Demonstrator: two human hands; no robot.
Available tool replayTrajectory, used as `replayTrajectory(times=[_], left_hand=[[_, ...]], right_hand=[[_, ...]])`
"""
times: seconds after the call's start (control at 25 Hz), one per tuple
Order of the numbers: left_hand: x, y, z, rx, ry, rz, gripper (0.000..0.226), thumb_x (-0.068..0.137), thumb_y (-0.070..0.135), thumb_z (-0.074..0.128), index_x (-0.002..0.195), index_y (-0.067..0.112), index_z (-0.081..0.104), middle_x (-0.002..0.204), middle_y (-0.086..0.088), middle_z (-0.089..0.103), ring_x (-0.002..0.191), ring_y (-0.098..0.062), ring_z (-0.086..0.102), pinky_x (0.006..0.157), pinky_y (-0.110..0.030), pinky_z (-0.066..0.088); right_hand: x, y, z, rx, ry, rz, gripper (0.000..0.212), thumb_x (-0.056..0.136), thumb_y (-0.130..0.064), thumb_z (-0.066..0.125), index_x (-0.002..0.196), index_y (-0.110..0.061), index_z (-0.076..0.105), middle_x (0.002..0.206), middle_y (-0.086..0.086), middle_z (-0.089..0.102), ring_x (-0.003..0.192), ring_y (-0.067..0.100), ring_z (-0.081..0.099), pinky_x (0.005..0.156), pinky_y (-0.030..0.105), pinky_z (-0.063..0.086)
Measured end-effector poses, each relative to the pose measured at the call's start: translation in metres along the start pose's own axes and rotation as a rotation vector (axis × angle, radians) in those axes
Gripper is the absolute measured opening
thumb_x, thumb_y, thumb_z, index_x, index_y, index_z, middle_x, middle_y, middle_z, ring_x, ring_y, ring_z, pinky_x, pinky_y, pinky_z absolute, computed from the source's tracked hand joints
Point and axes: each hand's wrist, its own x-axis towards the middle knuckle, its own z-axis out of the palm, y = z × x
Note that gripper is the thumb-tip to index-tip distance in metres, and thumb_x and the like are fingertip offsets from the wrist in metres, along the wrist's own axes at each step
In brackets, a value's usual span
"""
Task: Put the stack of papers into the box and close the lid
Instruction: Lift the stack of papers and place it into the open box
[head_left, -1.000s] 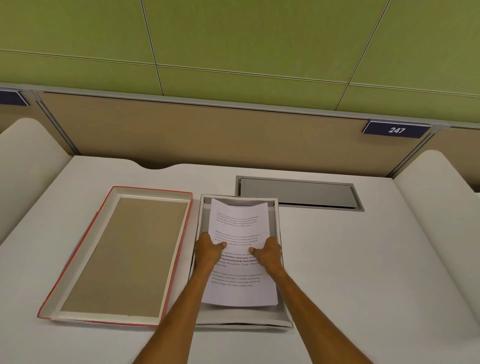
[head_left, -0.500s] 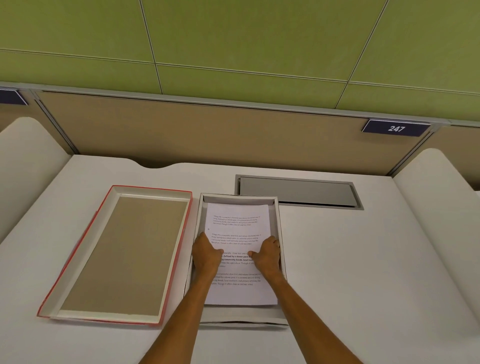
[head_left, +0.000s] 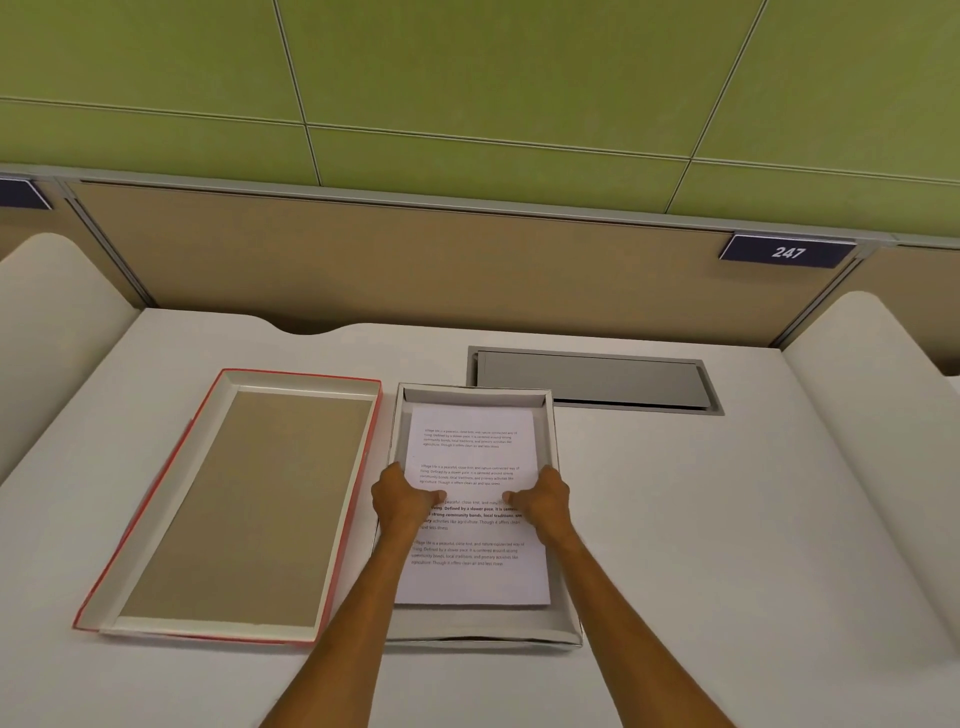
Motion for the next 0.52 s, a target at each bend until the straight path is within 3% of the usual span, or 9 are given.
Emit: replayTrajectory(times=[0.2, 0.52], left_hand=[[0.002, 0.0, 0.0, 0.025, -0.007, -0.017, 0.057, 0.059, 0.022, 0.092, 0.104, 0.006, 0.061, 0.113, -0.014, 0.07, 0.097, -0.033, 0.069, 0.08, -0.045, 0.061], [-0.011, 0.009, -0.013, 0.043, -0.09, -0.002, 0.06, 0.062, 0.028, 0.091, 0.107, 0.004, 0.06, 0.116, -0.015, 0.069, 0.099, -0.032, 0.068, 0.079, -0.041, 0.06]], right_hand=[[0.002, 0.0, -0.004, 0.046, -0.012, 0.036, 0.041, 0.075, -0.007, 0.078, 0.097, -0.009, 0.044, 0.111, 0.015, 0.059, 0.093, 0.026, 0.061, 0.084, 0.038, 0.055], [-0.005, -0.002, -0.005, -0.028, -0.024, -0.012, 0.042, 0.078, -0.013, 0.078, 0.105, -0.006, 0.047, 0.122, 0.018, 0.06, 0.107, 0.031, 0.062, 0.091, 0.039, 0.054]])
